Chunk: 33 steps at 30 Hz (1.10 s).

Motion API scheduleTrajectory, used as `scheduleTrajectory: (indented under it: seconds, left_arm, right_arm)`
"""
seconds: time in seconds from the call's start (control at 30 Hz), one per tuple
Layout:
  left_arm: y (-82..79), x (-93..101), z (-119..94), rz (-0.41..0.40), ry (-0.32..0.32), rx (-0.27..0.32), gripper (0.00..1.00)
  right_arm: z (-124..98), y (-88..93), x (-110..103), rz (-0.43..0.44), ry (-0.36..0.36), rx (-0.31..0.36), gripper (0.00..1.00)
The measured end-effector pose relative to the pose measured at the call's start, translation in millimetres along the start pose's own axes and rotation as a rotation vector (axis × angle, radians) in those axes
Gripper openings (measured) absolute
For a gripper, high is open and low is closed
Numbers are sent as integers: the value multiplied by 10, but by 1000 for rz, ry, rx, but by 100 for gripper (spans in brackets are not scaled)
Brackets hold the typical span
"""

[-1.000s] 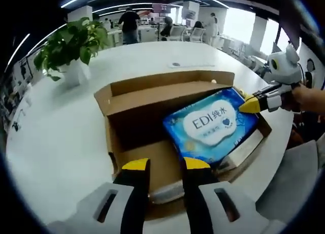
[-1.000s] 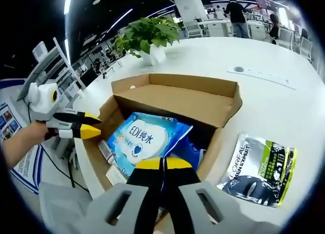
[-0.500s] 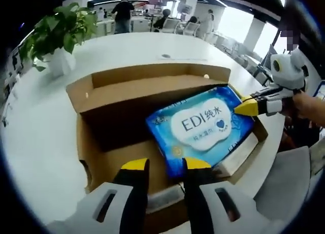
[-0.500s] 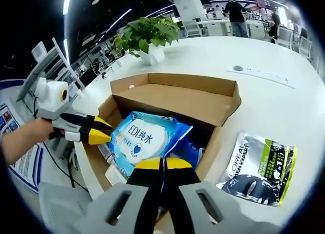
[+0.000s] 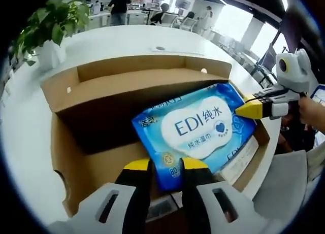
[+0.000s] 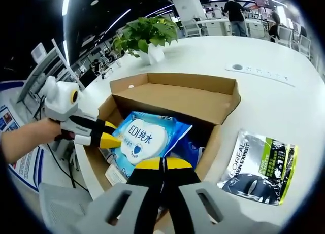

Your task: Operate the shoe box by opening the lid, removing the specified soft item, and placing it in the target area until the item is outside and the box remains undamaged.

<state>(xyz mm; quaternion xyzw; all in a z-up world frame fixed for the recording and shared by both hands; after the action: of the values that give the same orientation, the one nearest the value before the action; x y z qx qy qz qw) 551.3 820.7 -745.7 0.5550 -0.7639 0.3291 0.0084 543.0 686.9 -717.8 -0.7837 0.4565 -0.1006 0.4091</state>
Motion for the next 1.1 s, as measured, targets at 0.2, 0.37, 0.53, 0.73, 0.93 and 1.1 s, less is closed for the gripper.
scheduleTrajectory:
  seconds: [0.2, 0.37, 0.53, 0.73, 0.93, 1.1]
  left_arm:
    - [-10, -10, -11, -19, -15, 17, 9]
    - [-27, -25, -6, -29, -36, 19, 2]
    - [-41, -25, -30, -28, -47, 23, 0]
    - [-51, -15, -83, -29, -49, 35, 0]
    - [-64, 24, -168, -37, -44, 51, 0]
    - [-114, 88, -255, -26, -41, 73, 0]
  right_arm:
    - [-1, 12, 2, 13, 5, -1, 0]
    - [2, 8, -3, 24, 9, 1, 0]
    - [-14, -5, -15, 29, 13, 8, 0]
    - [-38, -19, -29, 34, 14, 17, 0]
    - [-97, -64, -50, 34, 11, 33, 0]
    - [-163, -96, -44, 42, 9, 46, 0]
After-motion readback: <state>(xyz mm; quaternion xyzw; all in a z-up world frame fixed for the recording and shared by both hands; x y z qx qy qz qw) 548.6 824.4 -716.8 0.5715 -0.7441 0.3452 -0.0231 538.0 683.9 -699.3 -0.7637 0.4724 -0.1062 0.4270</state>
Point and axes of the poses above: the point that each gripper's makers call its tool centre point, and the gripper's own axes: z roughly forward along the fingers, x roughly to its right, y roughly out of its underside, the point moved 1 cm from there along -z, roughly backward along the fingers, and after that the axes turned 13 degrees about -z, right-handed, at the moved point
